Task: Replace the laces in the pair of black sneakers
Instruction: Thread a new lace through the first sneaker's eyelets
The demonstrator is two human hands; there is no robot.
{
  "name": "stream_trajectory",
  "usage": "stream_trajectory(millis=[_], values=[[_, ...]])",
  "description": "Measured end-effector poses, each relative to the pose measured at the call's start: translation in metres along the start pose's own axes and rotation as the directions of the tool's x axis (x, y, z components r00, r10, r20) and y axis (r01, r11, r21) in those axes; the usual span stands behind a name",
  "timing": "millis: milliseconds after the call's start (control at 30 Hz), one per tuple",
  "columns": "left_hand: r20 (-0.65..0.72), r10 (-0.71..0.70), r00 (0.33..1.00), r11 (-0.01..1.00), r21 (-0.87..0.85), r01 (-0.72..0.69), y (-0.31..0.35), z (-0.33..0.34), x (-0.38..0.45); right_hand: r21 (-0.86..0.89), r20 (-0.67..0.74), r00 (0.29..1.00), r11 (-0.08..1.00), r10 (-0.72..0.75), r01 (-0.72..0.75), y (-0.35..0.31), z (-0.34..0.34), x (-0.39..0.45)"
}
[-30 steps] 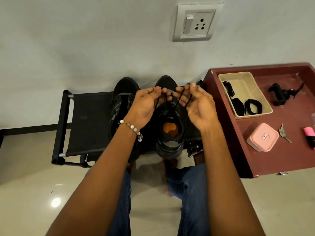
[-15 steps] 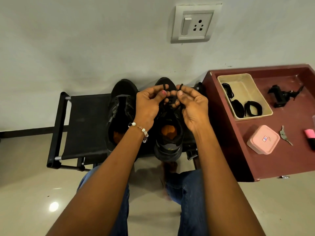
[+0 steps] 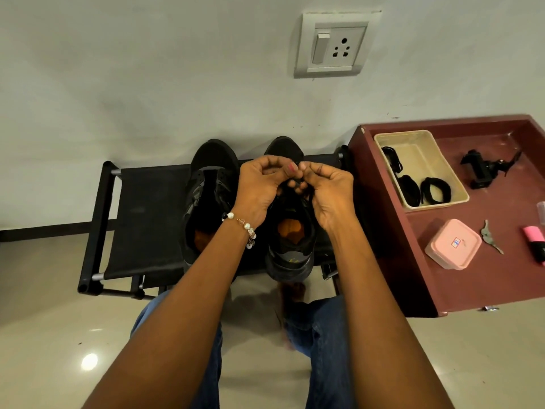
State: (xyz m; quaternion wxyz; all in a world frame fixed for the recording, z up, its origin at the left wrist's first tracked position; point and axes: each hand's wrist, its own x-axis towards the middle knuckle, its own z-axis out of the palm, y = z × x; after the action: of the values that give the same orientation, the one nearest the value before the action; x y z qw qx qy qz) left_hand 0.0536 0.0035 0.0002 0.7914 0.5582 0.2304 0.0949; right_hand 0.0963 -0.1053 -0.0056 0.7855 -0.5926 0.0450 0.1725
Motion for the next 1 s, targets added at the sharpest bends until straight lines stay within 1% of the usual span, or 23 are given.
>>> stream_trajectory(millis=[100, 167, 233, 300, 533, 567, 633, 733, 833, 933, 1000], values=[[-0.033, -0.092, 0.995, 0.995, -0.026, 0.091, 0.000, -0.003, 0.004, -0.044, 0.109, 0.994, 0.999, 0.005, 0.000, -0.004, -0.003, -0.002], [0.001, -0.142, 0.990, 0.989, -0.040, 0.142, 0.000, -0.005, 0.006, -0.063, 0.190, 0.982, 0.998, 0.013, -0.001, -0.008, -0.006, -0.003], [0.044, -0.154, 0.987, 0.987, -0.030, 0.156, 0.000, -0.006, 0.005, -0.061, 0.252, 0.967, 0.998, 0.024, -0.009, -0.010, -0.008, -0.003], [0.031, -0.138, 0.990, 0.989, -0.044, 0.139, -0.002, -0.007, 0.005, -0.043, 0.264, 0.964, 0.999, 0.028, -0.018, -0.012, -0.008, -0.004], [-0.097, -0.042, 0.994, 0.999, -0.004, 0.042, 0.000, 0.003, -0.002, 0.070, 0.133, 0.988, 0.993, 0.084, -0.094, -0.012, -0.004, -0.004], [-0.109, -0.020, 0.994, 0.999, 0.024, 0.023, -0.001, 0.003, -0.002, 0.088, 0.111, 0.990, 0.991, 0.090, -0.100, -0.012, -0.003, -0.005], [-0.118, 0.059, 0.991, 0.989, 0.142, -0.042, -0.001, 0.003, -0.002, 0.096, 0.067, 0.993, 0.990, 0.093, -0.100, -0.013, -0.003, -0.004], [-0.065, 0.193, 0.979, 0.929, 0.334, -0.160, -0.002, 0.002, 0.000, 0.036, 0.040, 0.997, 0.997, 0.063, -0.065, -0.011, -0.002, -0.002], [0.035, 0.272, 0.962, 0.873, 0.411, -0.262, 0.000, 0.000, 0.003, 0.002, -0.004, 1.000, 1.000, 0.028, -0.028, -0.010, 0.002, 0.000], [0.110, 0.345, 0.932, 0.745, 0.572, -0.343, 0.003, 0.003, 0.001, -0.010, -0.077, 0.997, 1.000, 0.004, -0.005, -0.010, 0.005, 0.002], [0.159, 0.373, 0.914, 0.680, 0.623, -0.386, 0.006, 0.003, 0.000, -0.041, -0.117, 0.993, 0.999, -0.022, 0.017, -0.007, 0.005, 0.004]])
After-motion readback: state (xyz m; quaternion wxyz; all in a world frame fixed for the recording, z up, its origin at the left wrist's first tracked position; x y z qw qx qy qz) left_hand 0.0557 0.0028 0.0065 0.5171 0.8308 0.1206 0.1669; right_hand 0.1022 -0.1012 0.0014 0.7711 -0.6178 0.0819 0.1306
